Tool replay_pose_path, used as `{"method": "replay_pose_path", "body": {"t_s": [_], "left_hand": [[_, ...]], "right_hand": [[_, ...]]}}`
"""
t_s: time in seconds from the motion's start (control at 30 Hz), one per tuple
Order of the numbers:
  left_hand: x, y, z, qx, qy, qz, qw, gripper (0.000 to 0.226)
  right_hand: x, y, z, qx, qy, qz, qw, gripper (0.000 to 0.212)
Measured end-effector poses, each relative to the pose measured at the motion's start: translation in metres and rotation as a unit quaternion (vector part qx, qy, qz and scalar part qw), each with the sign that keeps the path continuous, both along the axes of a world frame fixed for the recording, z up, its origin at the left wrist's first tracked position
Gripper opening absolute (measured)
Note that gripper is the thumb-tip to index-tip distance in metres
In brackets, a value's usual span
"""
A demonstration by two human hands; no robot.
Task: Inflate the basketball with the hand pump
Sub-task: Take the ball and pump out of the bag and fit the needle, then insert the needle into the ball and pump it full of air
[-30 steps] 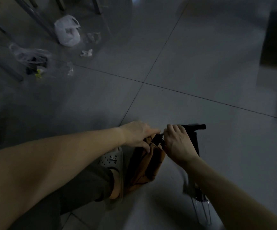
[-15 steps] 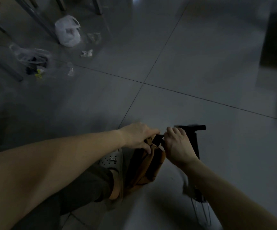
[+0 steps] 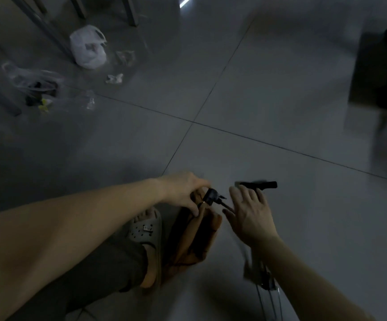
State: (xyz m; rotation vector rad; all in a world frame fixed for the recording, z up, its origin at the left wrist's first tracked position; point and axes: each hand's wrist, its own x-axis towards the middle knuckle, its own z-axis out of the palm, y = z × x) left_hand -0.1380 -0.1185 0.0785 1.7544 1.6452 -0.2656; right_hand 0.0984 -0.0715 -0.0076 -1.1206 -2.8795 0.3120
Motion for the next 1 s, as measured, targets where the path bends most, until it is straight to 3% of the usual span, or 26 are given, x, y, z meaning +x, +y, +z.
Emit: {"method": "replay_pose_path", "body": {"t_s": [0.07, 0.17, 0.23, 0.3, 0.43, 0.57, 0.8, 1.0], "left_hand": [[-0.007, 0.009, 0.005, -0.059, -0.011, 0.031, 0.998, 0.078], [-0.001, 0.005, 0.000, -0.093, -0.015, 0.096, 0.991, 0.058], [0.004, -0.010, -0.013, -0.072, 0.020, 0.126, 0.989, 0.052], [0.005, -0.023, -0.024, -0.022, 0.029, 0.153, 0.988, 0.059], [-0.002, -0.020, -0.027, 0.031, -0.026, 0.213, 0.976, 0.078], [-0.001, -0.019, -0.032, 0.030, -0.059, 0.248, 0.966, 0.076], [0.008, -0.029, -0.044, 0.070, -0.108, 0.317, 0.940, 0.073], [-0.008, -0.021, -0.041, 0.069, -0.081, 0.312, 0.944, 0.065]], "right_hand": [[0.021, 0.004, -0.009, -0.056, -0.009, -0.084, 0.995, 0.059], [0.060, 0.011, -0.039, -0.199, -0.084, -0.184, 0.959, 0.046], [0.074, 0.010, -0.057, -0.308, -0.099, -0.202, 0.925, 0.034], [0.070, 0.008, -0.064, -0.390, -0.039, -0.235, 0.889, 0.028], [0.050, 0.008, -0.064, -0.470, 0.043, -0.342, 0.812, 0.035], [0.040, 0.008, -0.077, -0.481, 0.041, -0.407, 0.775, 0.048], [0.039, 0.004, -0.102, -0.447, 0.010, -0.417, 0.792, 0.055], [0.026, 0.013, -0.109, -0.411, -0.040, -0.391, 0.823, 0.038]]}}
